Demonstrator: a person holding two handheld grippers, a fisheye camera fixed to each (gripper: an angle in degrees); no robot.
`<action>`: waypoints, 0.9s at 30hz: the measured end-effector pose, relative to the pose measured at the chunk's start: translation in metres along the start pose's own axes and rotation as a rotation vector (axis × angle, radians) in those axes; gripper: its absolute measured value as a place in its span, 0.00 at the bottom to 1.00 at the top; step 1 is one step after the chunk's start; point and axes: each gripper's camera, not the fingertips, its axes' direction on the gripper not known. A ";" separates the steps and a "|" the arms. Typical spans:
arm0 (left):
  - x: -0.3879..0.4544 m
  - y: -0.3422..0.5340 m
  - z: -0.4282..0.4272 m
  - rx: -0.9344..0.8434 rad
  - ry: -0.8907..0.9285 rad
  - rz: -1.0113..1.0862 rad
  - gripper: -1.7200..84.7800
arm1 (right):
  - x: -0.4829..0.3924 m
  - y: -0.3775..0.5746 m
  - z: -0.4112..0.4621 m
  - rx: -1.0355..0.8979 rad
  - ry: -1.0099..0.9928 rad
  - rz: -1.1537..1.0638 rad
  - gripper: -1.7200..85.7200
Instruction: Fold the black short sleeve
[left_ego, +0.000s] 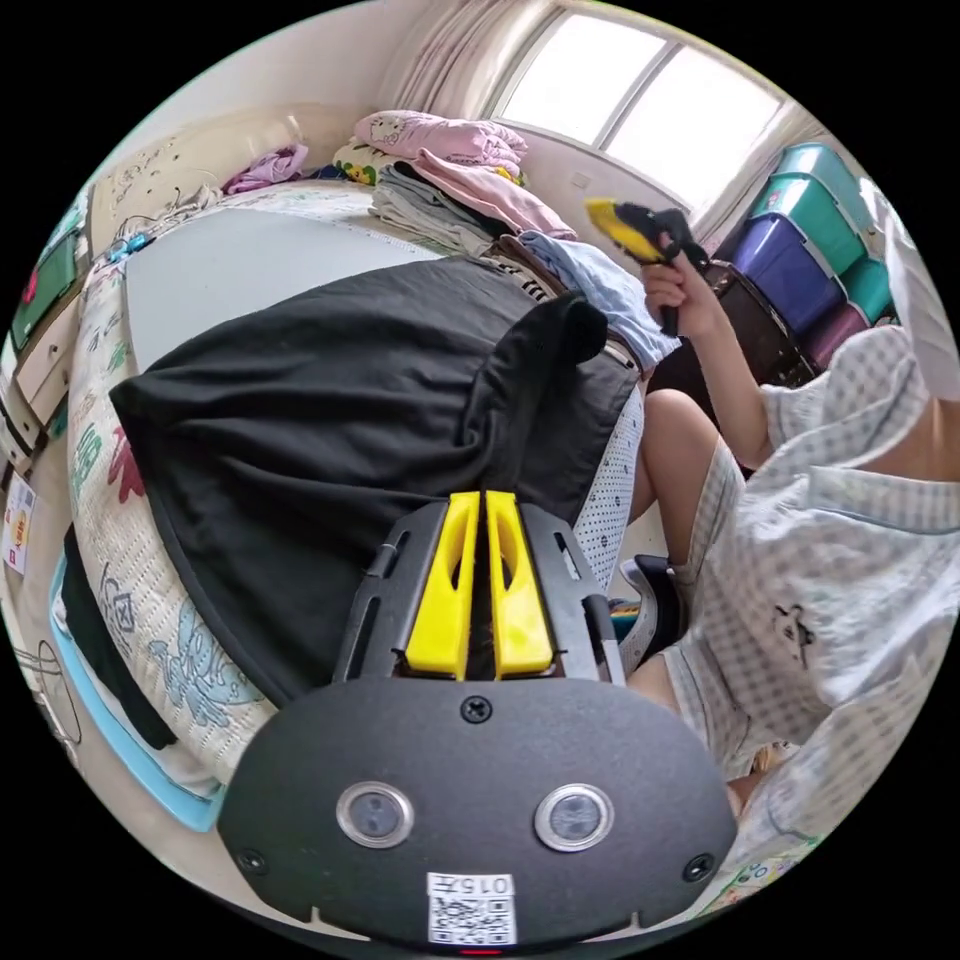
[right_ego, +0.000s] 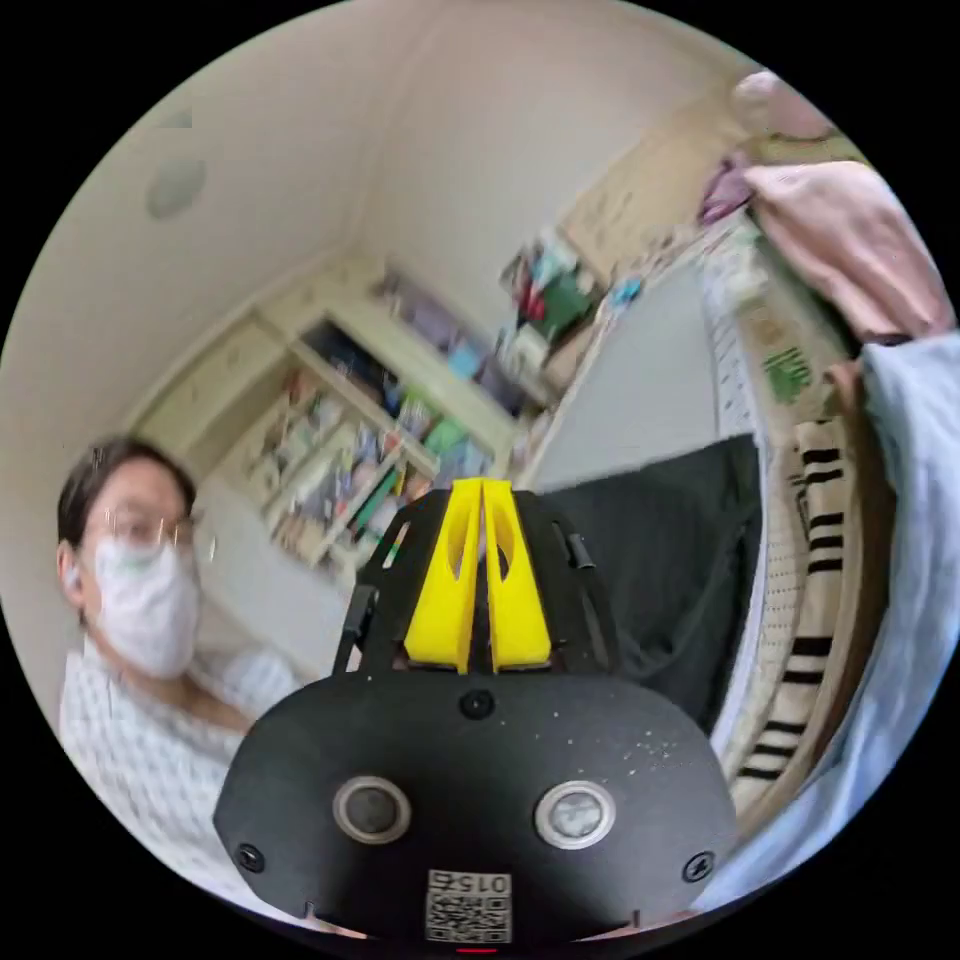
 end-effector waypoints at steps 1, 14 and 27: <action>0.004 0.007 0.002 0.013 -0.008 -0.016 0.02 | -0.026 0.005 -0.013 0.102 0.045 -0.003 0.01; 0.080 0.068 0.028 0.116 -0.225 -0.089 0.02 | -0.362 -0.031 0.052 0.076 0.141 -0.322 0.01; 0.178 0.104 0.065 0.138 -0.647 -0.046 0.03 | -0.425 0.086 0.055 -0.104 0.511 -0.722 0.02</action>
